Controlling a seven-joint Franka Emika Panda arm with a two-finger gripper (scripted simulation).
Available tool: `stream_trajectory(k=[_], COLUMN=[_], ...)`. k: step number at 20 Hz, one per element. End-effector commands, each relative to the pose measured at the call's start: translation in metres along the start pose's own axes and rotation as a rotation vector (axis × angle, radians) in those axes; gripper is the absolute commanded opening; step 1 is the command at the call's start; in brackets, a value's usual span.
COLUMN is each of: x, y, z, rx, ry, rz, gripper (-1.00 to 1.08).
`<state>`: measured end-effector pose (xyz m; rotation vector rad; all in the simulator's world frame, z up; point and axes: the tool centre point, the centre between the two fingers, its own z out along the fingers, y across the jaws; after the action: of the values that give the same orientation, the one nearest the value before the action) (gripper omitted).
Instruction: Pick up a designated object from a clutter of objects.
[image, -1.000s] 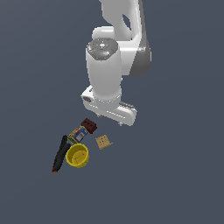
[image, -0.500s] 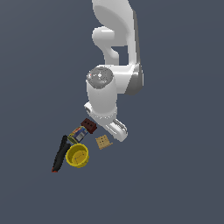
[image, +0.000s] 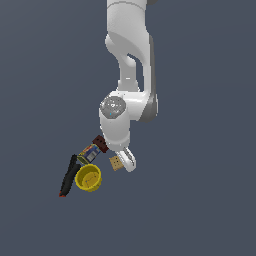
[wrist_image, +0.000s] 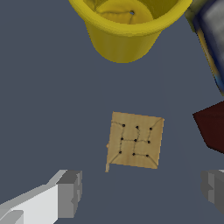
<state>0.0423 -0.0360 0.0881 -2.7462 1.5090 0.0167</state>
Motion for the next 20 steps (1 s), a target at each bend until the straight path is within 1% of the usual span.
stream_trajectory(k=[1,8,15,20], x=[0.002,0.005,0.005,0.005], y=[0.002,0.005,0.006,0.006], z=[0.010,0.026,0.029,0.048], rx=[0.000,-0.001,-0.002,-0.002], ry=[0.005,0.013,0.012,0.013], rz=[0.046,0.113,0.115,0.117], gripper=[1.00,1.00,1.00,1.00])
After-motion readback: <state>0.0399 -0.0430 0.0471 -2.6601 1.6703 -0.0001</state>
